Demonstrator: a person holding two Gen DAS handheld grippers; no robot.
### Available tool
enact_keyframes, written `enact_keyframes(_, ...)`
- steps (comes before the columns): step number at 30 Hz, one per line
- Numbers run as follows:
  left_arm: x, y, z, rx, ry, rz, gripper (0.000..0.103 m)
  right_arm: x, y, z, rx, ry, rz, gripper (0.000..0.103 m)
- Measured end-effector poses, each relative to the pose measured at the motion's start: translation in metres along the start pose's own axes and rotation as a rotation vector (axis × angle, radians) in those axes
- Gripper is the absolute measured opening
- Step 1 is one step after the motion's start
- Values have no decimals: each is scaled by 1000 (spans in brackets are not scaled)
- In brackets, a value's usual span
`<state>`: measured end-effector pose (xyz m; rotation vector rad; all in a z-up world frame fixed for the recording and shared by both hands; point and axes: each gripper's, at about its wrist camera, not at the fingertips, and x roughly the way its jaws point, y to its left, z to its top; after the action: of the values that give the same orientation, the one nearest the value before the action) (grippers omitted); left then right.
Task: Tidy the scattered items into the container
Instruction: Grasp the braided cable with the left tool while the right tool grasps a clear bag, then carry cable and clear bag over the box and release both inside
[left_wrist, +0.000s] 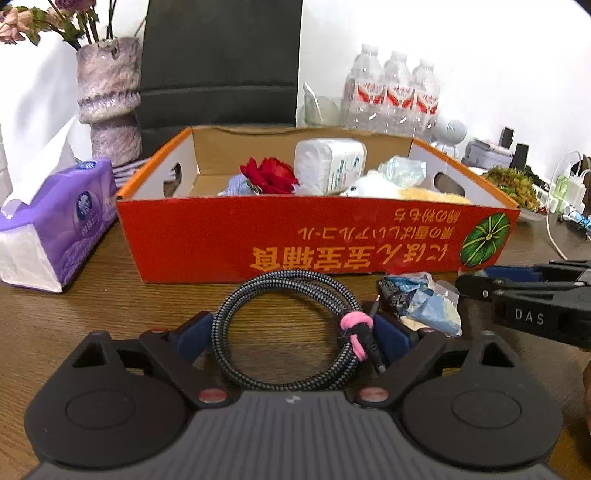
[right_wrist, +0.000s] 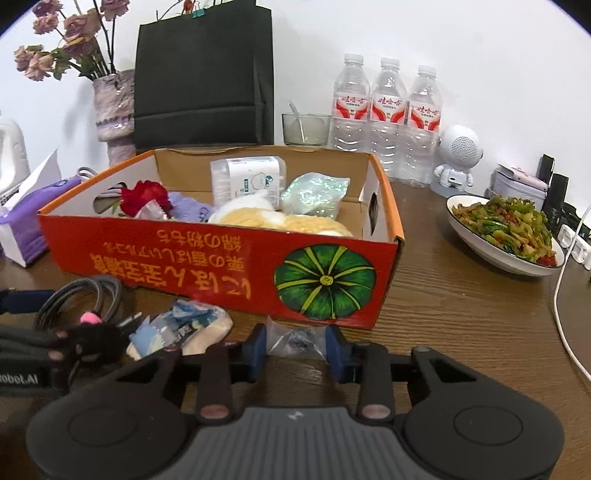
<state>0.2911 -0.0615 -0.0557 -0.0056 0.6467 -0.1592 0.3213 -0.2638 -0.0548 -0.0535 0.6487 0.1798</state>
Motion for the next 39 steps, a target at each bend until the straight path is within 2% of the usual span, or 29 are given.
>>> enact_keyframes(9,-19,8,0,-43,-45,-37,93,-13,-6,-1,15,-42,26,33)
enact_keyframes(17,-71,8,13,-60,-219,-54,93,-55,-4,10,15,-161,65,33)
enact_keyframes(24,-88,8,46,-64,-296,-57,93,-85,-1,40,29,-271,90,33)
enact_keyframes(29,-78,6,78,-100,-340,-48,94,-78,9,69,55,-304,119,33)
enact_keyframes(32,-65,12,89,-176,-348,-42,94,-69,8,85,117,-331,142,33)
enact_keyframes(36,-38,18,101,-216,-316,-39,94,-47,8,101,138,-323,131,33)
enact_keyframes(39,-12,20,104,-199,-269,-14,94,-18,8,106,127,-270,118,33)
